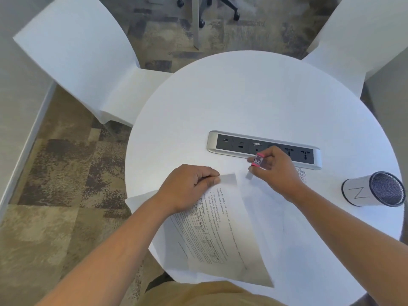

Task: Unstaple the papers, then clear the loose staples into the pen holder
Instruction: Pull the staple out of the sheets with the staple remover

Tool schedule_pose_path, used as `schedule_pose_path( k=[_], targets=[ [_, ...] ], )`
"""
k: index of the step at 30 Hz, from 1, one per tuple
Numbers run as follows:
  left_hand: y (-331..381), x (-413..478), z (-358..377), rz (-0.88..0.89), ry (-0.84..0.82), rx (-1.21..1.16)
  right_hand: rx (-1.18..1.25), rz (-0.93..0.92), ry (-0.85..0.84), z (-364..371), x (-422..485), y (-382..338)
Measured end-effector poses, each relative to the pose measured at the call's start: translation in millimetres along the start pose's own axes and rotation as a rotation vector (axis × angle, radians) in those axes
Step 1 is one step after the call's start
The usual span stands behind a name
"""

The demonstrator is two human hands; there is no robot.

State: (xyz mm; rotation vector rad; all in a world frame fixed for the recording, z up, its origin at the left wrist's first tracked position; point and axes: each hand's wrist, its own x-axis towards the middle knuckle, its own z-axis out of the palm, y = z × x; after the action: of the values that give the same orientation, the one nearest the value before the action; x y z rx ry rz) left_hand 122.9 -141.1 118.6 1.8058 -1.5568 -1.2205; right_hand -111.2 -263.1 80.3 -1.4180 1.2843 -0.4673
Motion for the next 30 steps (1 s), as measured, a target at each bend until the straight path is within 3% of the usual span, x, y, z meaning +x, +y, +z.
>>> schedule_pose_path(
  k=[2,5,16,30],
  targets=[
    [4,0,1,0.024,0.006,0.042,0.26,0.017,-0.108,-6,-21,-17],
    [11,0,1,0.064,0.021,0.089,0.361,0.0,-0.206,-11,-50,-31],
    [44,-7,16,0.227,0.03,0.271,0.096,-0.068,-0.217,-13,-92,-37],
    [55,-18,26,0.202,0.079,0.261,-0.005,-0.105,-0.214,-20,-108,-38]
  ],
)
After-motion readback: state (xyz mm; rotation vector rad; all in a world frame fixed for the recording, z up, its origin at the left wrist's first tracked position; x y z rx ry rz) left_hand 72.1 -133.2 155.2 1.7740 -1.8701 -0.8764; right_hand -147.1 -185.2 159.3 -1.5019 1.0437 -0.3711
